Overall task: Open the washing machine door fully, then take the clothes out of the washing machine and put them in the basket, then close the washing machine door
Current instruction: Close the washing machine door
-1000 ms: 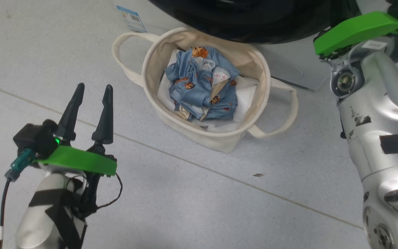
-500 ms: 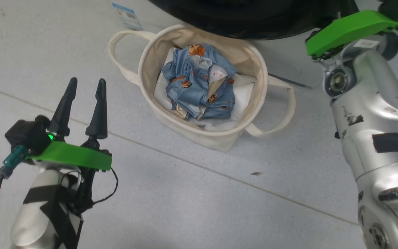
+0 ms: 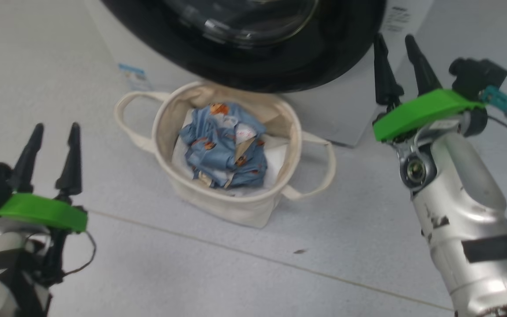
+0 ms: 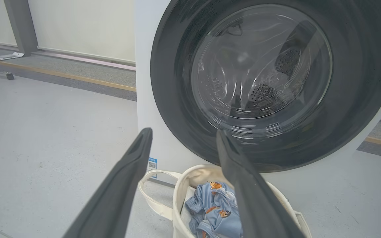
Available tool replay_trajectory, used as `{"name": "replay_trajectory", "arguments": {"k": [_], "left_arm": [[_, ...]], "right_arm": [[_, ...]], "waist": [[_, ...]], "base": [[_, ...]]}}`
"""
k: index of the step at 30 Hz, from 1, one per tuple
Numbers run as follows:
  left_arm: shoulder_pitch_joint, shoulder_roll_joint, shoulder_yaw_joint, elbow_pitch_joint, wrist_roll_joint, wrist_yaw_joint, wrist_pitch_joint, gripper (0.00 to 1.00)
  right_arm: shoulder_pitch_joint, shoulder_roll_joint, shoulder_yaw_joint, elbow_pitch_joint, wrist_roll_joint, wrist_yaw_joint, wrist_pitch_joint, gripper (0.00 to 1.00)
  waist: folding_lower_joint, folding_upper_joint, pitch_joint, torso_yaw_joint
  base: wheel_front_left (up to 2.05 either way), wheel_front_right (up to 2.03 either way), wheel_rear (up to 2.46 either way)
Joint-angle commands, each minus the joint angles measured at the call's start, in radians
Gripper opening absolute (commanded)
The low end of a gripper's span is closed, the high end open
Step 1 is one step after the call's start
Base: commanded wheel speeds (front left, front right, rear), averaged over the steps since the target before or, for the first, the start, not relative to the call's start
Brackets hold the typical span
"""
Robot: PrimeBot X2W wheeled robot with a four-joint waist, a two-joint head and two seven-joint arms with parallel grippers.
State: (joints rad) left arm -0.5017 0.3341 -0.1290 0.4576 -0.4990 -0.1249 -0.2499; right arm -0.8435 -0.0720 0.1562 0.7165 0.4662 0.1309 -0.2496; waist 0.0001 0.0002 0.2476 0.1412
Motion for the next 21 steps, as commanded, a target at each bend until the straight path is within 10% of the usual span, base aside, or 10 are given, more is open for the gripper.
{"name": "replay_trajectory", "arguments": {"k": [1, 8, 21], "left_arm": [[-0.008, 0.067, 0.045, -0.018, -0.007, -0.006, -0.012, 1.0], [0.05, 0.148, 0.097, -0.021, 0.002, -0.006, -0.012, 1.0], [0.149, 0.129, 0.158, -0.052, -0.021, -0.006, -0.012, 1.0]], "right_arm": [[0.018, 0.022, 0.016, -0.058, -0.016, 0.0, -0.012, 1.0], [0.179, 0.021, -0.022, -0.182, -0.082, 0.0, -0.012, 1.0], [0.42, -0.008, -0.097, -0.384, -0.148, 0.0, -0.012, 1.0]], "waist": [[-0.0001, -0.0002, -0.057, -0.056], [-0.0001, -0.0002, -0.141, -0.154], [-0.0001, -0.0002, -0.221, -0.263]], "base": [[0.0, 0.0, 0.0], [0.0, 0.0, 0.0], [0.0, 0.0, 0.0]]}}
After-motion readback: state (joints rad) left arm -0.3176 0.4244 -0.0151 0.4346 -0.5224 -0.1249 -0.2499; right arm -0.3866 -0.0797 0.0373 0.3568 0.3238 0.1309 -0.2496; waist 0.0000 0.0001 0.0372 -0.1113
